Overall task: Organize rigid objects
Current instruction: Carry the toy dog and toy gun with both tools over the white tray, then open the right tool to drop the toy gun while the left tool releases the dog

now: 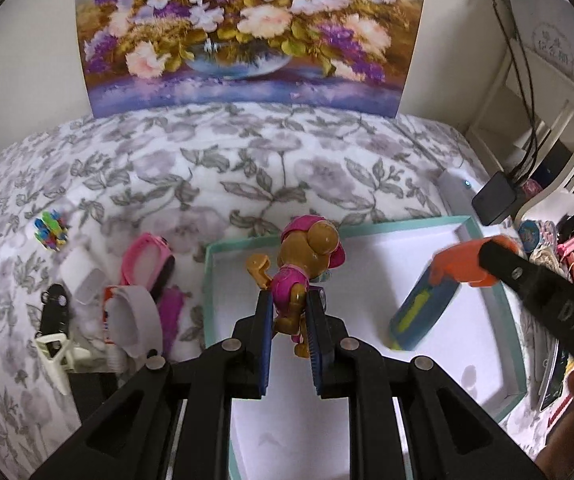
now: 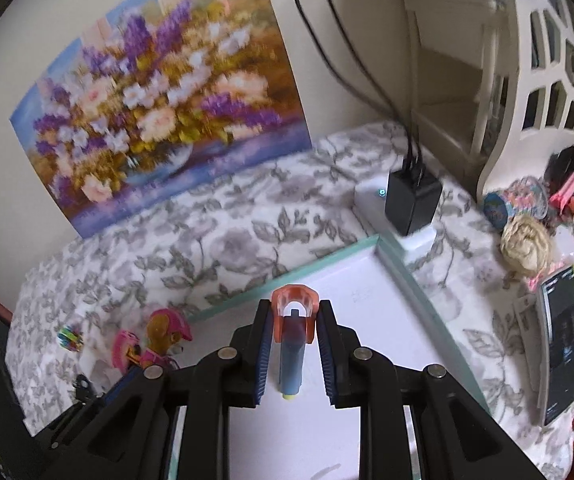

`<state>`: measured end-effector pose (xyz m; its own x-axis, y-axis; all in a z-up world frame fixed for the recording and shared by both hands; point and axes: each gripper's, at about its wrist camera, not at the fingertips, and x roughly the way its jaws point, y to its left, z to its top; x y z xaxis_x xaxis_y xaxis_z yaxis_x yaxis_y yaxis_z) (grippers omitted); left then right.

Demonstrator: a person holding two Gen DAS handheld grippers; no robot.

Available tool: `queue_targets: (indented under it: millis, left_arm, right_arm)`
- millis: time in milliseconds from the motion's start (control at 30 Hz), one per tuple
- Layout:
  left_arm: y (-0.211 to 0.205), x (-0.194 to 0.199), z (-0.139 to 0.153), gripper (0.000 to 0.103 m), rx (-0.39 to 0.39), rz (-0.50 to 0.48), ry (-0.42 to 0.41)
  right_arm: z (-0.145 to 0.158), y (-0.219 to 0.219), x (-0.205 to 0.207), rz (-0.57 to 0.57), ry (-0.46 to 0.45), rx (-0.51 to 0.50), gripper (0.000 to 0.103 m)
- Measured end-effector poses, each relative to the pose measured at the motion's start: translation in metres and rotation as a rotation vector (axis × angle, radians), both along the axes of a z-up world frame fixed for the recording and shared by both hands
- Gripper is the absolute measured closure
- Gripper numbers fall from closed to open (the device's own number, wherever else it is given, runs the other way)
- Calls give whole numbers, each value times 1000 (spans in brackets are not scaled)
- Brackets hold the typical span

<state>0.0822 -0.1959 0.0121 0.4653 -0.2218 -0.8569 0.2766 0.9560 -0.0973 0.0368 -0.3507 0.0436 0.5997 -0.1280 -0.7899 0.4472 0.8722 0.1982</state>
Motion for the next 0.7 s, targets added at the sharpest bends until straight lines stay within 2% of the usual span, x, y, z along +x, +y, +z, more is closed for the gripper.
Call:
queue_targets:
  millis: [267, 567, 700]
  left_arm:
    - [-3, 3, -21, 86, 6, -6, 46]
    - [-12, 5, -35, 86, 42, -28, 54]
    - [-17, 4, -36, 86, 70, -49, 34]
  right_arm:
    - [-42, -2, 7, -9, 119, -5, 79]
    - [-48, 8, 7, 12, 143, -59, 79]
    - [-56, 5, 4, 1, 177, -33, 79]
